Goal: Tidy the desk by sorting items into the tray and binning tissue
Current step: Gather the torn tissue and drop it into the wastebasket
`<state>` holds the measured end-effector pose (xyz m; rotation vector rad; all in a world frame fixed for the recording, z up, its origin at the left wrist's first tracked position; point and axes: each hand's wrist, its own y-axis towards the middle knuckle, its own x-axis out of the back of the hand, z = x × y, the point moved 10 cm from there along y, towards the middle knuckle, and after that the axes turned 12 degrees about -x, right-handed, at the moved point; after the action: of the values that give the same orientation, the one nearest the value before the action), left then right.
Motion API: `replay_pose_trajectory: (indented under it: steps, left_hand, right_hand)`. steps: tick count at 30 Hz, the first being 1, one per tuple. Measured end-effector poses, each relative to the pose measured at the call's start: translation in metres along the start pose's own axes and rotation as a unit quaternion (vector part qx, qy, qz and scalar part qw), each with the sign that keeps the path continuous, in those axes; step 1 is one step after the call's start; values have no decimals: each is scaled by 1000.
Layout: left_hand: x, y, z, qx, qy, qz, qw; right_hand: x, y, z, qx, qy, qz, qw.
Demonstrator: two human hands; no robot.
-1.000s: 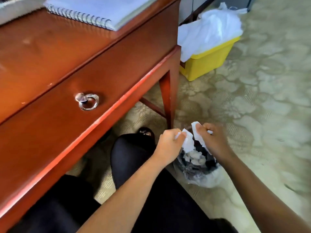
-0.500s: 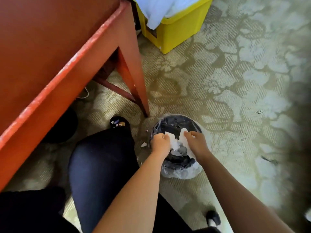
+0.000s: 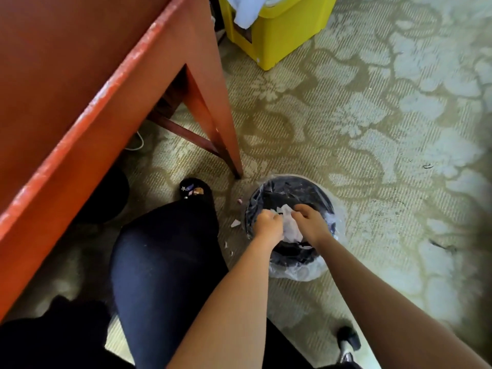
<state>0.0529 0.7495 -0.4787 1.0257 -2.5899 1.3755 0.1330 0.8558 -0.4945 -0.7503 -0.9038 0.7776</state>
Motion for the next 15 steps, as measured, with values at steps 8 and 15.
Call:
replay_pose_trajectory:
  steps: [8,15]
  left_hand:
    - [11,-28,-27,-58,70,30,995]
    - [47,-86,-85,-196,226,70,952]
  right_hand:
    - [20,-31,26,66,-61,-33,995]
    - [41,-100,99,207,-194,-71,956]
